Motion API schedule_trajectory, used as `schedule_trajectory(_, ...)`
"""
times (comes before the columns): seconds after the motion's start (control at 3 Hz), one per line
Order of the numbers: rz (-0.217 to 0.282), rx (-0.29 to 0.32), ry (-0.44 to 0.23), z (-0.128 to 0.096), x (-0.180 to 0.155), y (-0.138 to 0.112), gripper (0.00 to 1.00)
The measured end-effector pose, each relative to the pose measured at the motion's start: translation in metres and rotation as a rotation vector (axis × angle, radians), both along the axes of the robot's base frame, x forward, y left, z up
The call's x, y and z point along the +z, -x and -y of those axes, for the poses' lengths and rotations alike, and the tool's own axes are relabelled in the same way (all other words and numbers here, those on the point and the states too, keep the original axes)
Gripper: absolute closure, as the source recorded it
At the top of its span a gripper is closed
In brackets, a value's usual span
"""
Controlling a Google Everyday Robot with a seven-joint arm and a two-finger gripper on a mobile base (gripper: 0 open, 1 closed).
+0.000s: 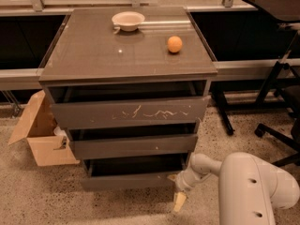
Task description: Close bottom drawer
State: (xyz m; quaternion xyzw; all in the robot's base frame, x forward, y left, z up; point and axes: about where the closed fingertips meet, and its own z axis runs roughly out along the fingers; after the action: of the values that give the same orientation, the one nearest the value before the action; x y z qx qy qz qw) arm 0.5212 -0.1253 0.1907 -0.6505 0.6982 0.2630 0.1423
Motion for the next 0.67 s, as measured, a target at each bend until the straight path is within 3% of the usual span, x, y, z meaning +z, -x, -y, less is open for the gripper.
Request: schedule_trajectory(0.67,0.003,0.001,-0.001,0.009,-0.011,-0.047,0.0)
